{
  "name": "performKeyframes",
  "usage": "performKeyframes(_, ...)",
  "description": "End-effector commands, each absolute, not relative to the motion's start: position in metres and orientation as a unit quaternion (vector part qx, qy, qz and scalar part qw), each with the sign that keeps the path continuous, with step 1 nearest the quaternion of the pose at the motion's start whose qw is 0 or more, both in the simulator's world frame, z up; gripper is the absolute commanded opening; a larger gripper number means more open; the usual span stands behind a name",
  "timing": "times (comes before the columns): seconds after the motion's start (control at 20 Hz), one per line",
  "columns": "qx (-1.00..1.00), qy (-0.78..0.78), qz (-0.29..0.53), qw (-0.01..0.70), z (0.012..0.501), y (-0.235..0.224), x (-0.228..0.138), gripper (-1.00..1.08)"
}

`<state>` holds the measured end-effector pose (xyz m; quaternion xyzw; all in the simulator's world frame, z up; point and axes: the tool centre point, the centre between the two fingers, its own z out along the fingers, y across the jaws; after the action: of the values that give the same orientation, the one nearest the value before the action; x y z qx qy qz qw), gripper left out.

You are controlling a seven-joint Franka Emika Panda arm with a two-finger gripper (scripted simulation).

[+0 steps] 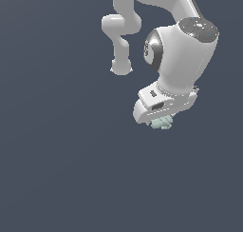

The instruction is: Pick up the object and move it to a goal position.

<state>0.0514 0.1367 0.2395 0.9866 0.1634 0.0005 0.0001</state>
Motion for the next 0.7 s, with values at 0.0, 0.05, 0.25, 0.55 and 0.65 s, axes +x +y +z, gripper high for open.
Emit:
performKeyframes(0.0,0.987,0.163,0.000,0.000,0.266,0.146,0.054,-1.00)
performKeyframes(0.05,0.987,0.163,0.000,0.000,0.277,0.150,0.055,-1.00)
performKeyframes(0.25,0.987,0.163,0.000,0.000,0.315,0.163,0.059,-1.00)
performKeyframes(0.55,0.987,0.163,0.000,0.000,0.359,0.179,0.066,-1.00)
performKeyframes(0.65,0.987,0.163,0.000,0.000,0.370,0.184,0.067,-1.00)
